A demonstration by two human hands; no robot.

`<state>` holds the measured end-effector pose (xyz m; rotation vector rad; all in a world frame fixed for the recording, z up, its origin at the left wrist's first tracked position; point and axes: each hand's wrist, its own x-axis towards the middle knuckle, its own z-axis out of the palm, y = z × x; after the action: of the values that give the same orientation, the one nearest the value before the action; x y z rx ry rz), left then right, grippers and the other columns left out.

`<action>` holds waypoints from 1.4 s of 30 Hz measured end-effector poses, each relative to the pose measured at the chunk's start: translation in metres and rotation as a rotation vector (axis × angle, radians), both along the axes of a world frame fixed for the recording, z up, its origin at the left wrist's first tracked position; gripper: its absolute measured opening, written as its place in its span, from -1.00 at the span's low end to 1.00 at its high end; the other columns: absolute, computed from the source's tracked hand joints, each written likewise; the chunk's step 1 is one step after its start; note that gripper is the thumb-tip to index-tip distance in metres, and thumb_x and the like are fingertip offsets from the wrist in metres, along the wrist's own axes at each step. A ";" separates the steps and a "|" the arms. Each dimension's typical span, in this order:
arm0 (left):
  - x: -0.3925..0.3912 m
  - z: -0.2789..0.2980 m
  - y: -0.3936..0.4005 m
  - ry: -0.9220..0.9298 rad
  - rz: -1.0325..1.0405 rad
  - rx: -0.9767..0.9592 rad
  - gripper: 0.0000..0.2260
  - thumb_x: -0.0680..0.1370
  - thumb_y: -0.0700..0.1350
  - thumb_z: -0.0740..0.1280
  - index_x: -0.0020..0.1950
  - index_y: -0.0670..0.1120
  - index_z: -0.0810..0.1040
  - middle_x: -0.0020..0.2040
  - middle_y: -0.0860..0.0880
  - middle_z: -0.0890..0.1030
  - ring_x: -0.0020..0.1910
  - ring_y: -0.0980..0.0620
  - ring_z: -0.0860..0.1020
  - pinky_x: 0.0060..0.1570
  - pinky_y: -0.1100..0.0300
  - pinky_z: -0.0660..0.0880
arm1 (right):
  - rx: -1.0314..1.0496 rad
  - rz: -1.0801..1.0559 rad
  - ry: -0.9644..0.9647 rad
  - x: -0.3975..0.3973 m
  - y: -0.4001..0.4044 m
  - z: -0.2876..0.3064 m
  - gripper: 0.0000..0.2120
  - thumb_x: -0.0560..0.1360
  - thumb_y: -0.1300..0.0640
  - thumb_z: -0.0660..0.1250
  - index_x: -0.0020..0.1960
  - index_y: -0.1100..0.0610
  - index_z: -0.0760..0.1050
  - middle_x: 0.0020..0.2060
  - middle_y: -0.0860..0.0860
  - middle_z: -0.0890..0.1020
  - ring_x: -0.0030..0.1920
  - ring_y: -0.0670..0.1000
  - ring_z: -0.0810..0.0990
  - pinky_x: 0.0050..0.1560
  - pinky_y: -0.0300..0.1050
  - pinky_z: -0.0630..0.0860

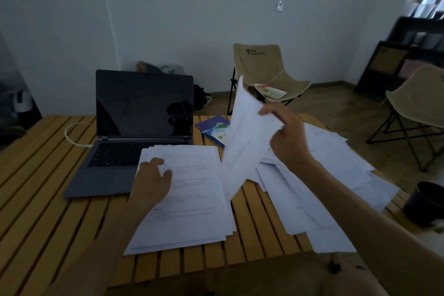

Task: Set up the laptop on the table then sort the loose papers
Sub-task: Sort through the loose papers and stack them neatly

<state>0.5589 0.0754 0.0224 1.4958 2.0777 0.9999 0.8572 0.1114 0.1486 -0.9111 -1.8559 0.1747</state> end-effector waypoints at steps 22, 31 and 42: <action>0.026 0.025 -0.003 -0.965 -0.139 -0.135 -0.86 0.60 -0.13 0.33 0.14 -0.12 0.55 0.17 -0.16 0.62 0.07 -0.08 0.59 -0.02 0.10 0.53 | -0.727 0.084 0.117 0.034 -0.044 -0.133 -0.75 0.47 0.44 0.41 0.00 0.13 0.62 0.01 -0.06 0.71 0.01 -0.14 0.70 0.05 -0.17 0.65; -0.015 0.014 0.022 -0.098 0.009 0.020 -0.49 0.59 -0.24 0.28 0.51 -0.13 0.23 0.30 -0.19 0.46 0.06 -0.09 0.45 -0.01 0.07 0.40 | -0.679 -0.591 -0.387 0.079 0.023 -0.121 -0.50 0.56 0.04 0.34 0.47 0.11 0.36 0.39 0.09 0.47 0.39 0.12 0.41 0.36 0.00 0.37; 0.064 -0.011 0.005 0.590 -0.449 -0.039 -0.50 0.67 0.11 0.01 0.59 0.00 0.10 0.61 0.00 0.02 0.59 0.00 -0.03 0.54 0.04 -0.10 | -0.531 -0.850 -0.888 0.109 0.044 -0.136 -0.68 0.64 0.05 0.09 0.31 0.19 0.38 0.18 0.11 0.58 0.14 0.11 0.57 0.17 0.00 0.47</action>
<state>0.6232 0.0807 0.0113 2.3029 1.9313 0.3687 0.9665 0.1554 0.0130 -2.3454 -2.0090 -0.3406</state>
